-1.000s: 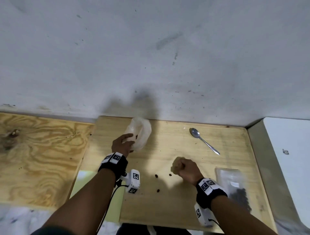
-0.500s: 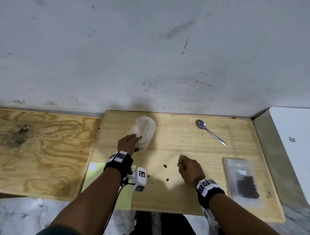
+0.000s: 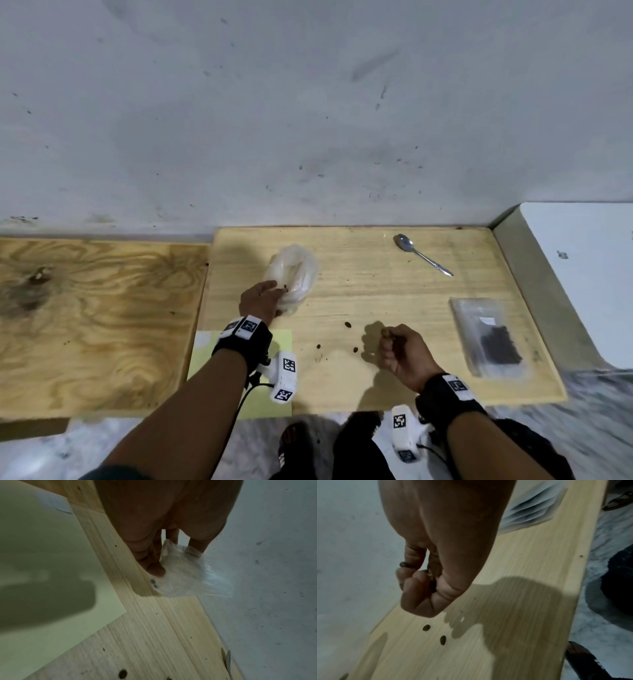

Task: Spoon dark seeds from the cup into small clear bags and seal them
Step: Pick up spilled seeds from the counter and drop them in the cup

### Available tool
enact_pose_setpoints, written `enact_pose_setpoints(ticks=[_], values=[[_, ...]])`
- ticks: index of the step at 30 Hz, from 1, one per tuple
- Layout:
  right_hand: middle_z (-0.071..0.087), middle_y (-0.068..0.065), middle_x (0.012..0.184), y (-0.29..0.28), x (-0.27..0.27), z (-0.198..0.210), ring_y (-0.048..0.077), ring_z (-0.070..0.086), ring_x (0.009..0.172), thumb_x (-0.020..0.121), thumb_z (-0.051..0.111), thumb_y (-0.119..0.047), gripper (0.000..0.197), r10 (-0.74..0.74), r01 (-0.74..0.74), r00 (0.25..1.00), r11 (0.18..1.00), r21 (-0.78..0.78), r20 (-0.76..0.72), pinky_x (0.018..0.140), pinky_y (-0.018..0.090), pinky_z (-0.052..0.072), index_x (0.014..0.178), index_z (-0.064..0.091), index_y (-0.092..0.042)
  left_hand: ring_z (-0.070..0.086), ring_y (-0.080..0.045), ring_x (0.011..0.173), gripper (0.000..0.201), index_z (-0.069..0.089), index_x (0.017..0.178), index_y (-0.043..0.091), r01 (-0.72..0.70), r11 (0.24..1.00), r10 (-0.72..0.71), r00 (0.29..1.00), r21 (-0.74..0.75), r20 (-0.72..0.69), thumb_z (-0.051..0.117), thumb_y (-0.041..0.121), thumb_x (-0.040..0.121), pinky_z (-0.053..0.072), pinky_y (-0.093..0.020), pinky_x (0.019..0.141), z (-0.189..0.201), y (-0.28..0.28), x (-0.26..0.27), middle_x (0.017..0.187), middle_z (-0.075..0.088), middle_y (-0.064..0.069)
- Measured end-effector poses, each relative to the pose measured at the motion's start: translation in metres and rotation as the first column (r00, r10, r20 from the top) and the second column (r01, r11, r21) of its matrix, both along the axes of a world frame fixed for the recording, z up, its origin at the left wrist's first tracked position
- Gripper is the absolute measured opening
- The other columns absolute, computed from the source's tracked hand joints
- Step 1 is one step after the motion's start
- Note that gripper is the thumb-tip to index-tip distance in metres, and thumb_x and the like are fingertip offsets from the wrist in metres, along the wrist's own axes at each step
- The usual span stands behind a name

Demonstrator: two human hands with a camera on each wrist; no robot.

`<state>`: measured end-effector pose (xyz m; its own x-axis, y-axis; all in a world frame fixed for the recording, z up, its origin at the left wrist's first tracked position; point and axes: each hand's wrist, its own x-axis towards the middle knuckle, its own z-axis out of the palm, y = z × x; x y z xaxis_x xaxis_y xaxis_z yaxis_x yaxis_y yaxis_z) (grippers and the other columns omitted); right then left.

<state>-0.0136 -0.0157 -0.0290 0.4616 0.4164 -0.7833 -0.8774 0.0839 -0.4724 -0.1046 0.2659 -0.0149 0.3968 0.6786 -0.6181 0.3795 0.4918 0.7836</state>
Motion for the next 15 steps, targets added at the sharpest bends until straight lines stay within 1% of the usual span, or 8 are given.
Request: enact_pose_setpoints(ticks=[3, 6, 8, 9, 10, 11, 13, 15], values=[[0.035, 0.001, 0.057, -0.002, -0.006, 0.003, 0.013, 0.024, 0.044, 0.076, 0.042, -0.016, 0.011, 0.013, -0.013, 1.0, 1.0, -0.008, 0.017, 0.038, 0.019, 0.021, 0.067, 0.048, -0.013, 0.063, -0.03, 0.076, 0.026, 0.07, 0.102, 0.006, 0.008, 1.0, -0.008, 1.0, 0.002, -0.006, 0.077, 0.005, 0.077, 0.059, -0.04, 0.074, 0.0, -0.003, -0.007, 0.106, 0.069, -0.024], [0.036, -0.001, 0.054, 0.004, -0.012, 0.005, 0.015, 0.024, 0.047, 0.078, 0.044, -0.01, 0.015, 0.204, -0.153, 0.961, 0.955, -0.254, 0.189, 0.043, 0.022, 0.019, 0.064, 0.046, -0.015, 0.063, -0.029, 0.078, 0.028, 0.07, 0.105, 0.006, 0.008, 1.0, -0.008, 1.0, 0.004, -0.008, 0.076, 0.004, 0.078, 0.059, -0.041, 0.075, 0.003, -0.007, -0.011, 0.107, 0.068, -0.022], [0.05, -0.004, 0.05, 0.008, -0.017, 0.003, 0.015, 0.04, 0.046, 0.083, 0.05, 0.0, 0.028, 0.4, -0.214, 0.848, 0.859, -0.465, 0.349, 0.045, 0.023, 0.031, 0.061, 0.059, -0.015, 0.062, -0.028, 0.08, 0.028, 0.069, 0.106, 0.005, 0.012, 1.0, -0.012, 1.0, 0.01, -0.013, 0.076, 0.004, 0.078, 0.058, -0.037, 0.068, 0.003, -0.01, -0.014, 0.108, 0.068, -0.02], [0.061, -0.005, 0.055, 0.011, -0.02, 0.002, 0.012, 0.052, 0.05, 0.084, 0.054, 0.003, 0.031, 0.477, -0.232, 0.783, 0.819, -0.524, 0.399, 0.049, 0.024, 0.043, 0.063, 0.067, -0.017, 0.062, -0.028, 0.081, 0.028, 0.069, 0.106, 0.006, 0.015, 1.0, -0.015, 1.0, 0.014, -0.015, 0.075, 0.004, 0.079, 0.058, -0.034, 0.065, 0.004, -0.012, -0.016, 0.109, 0.067, -0.02], [0.071, -0.005, 0.067, 0.012, -0.022, -0.004, 0.008, 0.062, 0.059, 0.085, 0.06, 0.001, 0.029, 0.542, -0.252, 0.719, 0.787, -0.563, 0.435, 0.058, 0.025, 0.053, 0.07, 0.073, -0.021, 0.062, -0.028, 0.082, 0.028, 0.069, 0.106, 0.006, 0.019, 1.0, -0.019, 1.0, 0.02, -0.018, 0.075, 0.004, 0.079, 0.058, -0.033, 0.063, 0.004, -0.012, -0.017, 0.11, 0.067, -0.02], [0.076, -0.001, 0.078, 0.012, -0.024, -0.01, 0.009, 0.067, 0.066, 0.084, 0.066, -0.005, 0.022, 0.592, -0.265, 0.664, 0.758, -0.596, 0.457, 0.066, 0.028, 0.058, 0.079, 0.075, -0.024, 0.062, -0.028, 0.082, 0.028, 0.069, 0.106, 0.006, 0.02, 1.0, -0.019, 0.999, 0.024, -0.025, 0.076, 0.004, 0.079, 0.059, -0.033, 0.064, 0.003, -0.014, -0.019, 0.111, 0.067, -0.02], [0.076, 0.003, 0.082, 0.012, -0.028, -0.022, 0.011, 0.066, 0.069, 0.08, 0.075, -0.016, 0.015, 0.669, -0.269, 0.566, 0.702, -0.659, 0.481, 0.07, 0.027, 0.054, 0.091, 0.075, -0.026, 0.063, -0.028, 0.083, 0.03, 0.069, 0.107, 0.006, 0.014, 1.0, -0.013, 0.999, 0.025, -0.035, 0.076, 0.004, 0.078, 0.06, -0.033, 0.064, 0.001, -0.015, -0.023, 0.111, 0.067, -0.019], [0.072, 0.0, 0.081, 0.015, -0.03, -0.031, 0.011, 0.065, 0.074, 0.077, 0.08, -0.02, 0.023, 0.725, -0.254, 0.489, 0.65, -0.716, 0.485, 0.073, 0.018, 0.048, 0.098, 0.073, -0.026, 0.062, -0.026, 0.082, 0.031, 0.069, 0.109, 0.005, 0.007, 1.0, -0.006, 0.999, 0.022, -0.035, 0.075, 0.004, 0.079, 0.06, -0.029, 0.059, 0.001, -0.016, -0.026, 0.11, 0.066, -0.017]])
